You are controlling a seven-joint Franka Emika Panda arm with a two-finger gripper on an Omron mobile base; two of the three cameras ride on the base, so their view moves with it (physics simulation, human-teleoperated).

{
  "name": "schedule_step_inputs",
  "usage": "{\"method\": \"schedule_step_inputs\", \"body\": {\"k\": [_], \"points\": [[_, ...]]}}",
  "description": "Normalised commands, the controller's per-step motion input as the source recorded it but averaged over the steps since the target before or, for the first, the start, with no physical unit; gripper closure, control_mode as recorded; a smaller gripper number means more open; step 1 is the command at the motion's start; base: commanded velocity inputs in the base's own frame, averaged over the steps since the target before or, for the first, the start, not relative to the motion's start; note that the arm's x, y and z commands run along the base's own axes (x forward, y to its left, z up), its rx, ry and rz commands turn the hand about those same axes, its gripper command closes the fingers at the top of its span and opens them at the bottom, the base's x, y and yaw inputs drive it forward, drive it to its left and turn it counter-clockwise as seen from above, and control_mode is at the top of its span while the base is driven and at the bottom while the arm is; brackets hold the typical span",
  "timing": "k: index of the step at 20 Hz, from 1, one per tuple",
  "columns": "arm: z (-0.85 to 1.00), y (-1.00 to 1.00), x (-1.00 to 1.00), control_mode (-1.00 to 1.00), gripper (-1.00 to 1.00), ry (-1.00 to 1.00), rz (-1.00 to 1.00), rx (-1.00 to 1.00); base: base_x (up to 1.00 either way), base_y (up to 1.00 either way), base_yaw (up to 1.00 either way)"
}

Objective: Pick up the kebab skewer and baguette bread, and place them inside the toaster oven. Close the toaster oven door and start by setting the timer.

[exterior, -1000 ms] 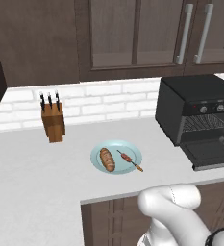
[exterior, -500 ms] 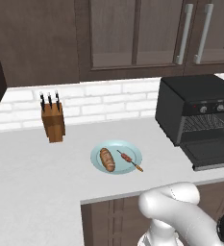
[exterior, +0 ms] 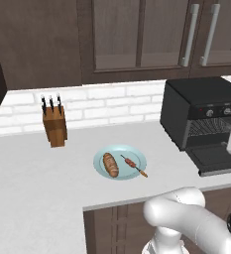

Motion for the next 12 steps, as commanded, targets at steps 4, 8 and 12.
{"method": "schedule_step_inputs", "body": {"k": [4,8,12], "points": [[-0.3,0.0,0.34,-1.0,-1.0,-0.03,-0.13,0.01,0.0,0.0,0.0],[-0.15,-0.01,0.42,-1.0,-1.0,-0.02,-0.06,0.0,0.0,0.0,0.0],[-0.08,-0.1,0.15,-1.0,-1.0,-0.04,0.0,0.02,0.0,0.0,0.0]]}}
